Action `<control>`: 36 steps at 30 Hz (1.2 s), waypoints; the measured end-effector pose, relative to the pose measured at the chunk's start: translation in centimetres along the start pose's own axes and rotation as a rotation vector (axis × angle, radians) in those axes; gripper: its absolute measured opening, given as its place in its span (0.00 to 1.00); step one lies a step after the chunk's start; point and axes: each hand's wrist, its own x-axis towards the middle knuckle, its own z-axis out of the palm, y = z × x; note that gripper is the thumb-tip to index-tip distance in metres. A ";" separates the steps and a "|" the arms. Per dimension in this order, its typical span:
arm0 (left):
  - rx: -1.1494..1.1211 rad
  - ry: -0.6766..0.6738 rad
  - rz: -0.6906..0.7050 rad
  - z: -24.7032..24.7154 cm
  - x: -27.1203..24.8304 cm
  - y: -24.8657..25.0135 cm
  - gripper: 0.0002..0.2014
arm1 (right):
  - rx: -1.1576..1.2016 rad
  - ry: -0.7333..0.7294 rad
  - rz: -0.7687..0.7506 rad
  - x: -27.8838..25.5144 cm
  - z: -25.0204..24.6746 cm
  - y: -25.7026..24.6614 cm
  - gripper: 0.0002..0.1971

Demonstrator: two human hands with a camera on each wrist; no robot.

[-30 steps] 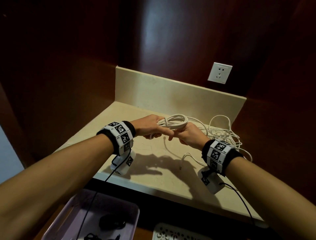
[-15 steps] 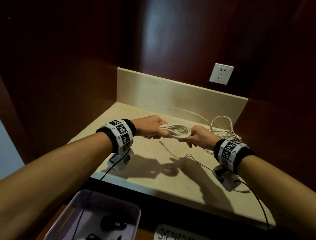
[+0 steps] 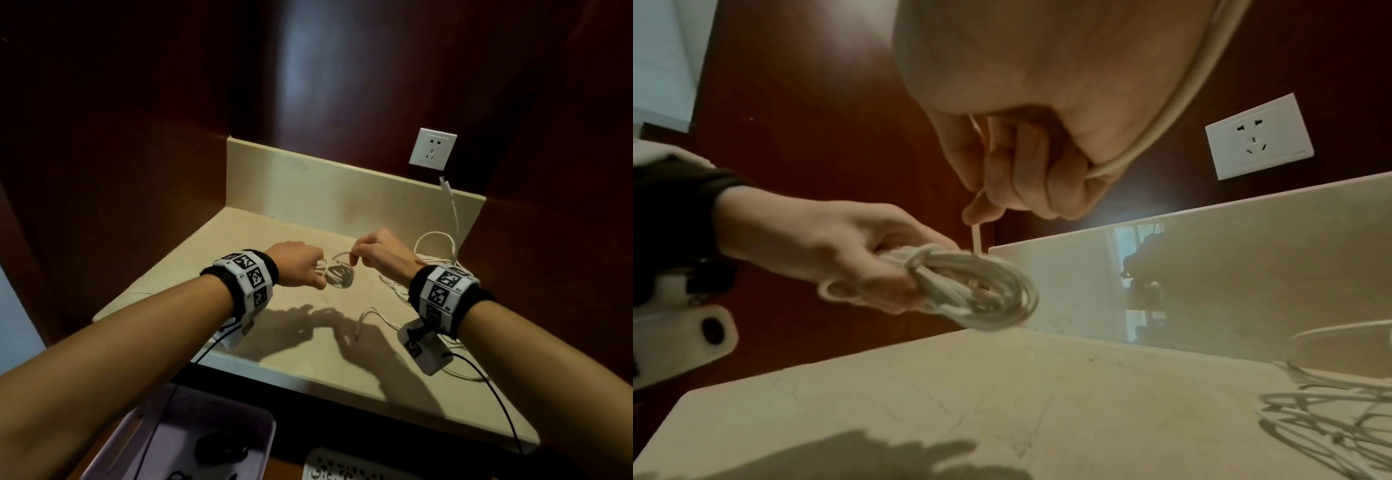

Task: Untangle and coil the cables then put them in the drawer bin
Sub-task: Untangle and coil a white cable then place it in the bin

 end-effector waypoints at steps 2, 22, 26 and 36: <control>-0.095 0.055 -0.026 -0.2 0.2 -0.4 0.23 | 0.059 0.028 -0.032 -0.4 0.5 0.3 0.16; -1.012 0.264 0.022 -1.4 -0.7 -0.5 0.12 | 0.232 -0.015 -0.135 -0.6 3.5 0.3 0.12; -1.075 0.269 0.014 -1.4 -1.1 -0.6 0.13 | 0.290 -0.026 -0.148 -0.8 3.9 0.0 0.12; -0.950 0.296 -0.067 -1.2 -1.0 -0.4 0.09 | 0.145 -0.075 -0.169 -0.9 5.1 0.2 0.11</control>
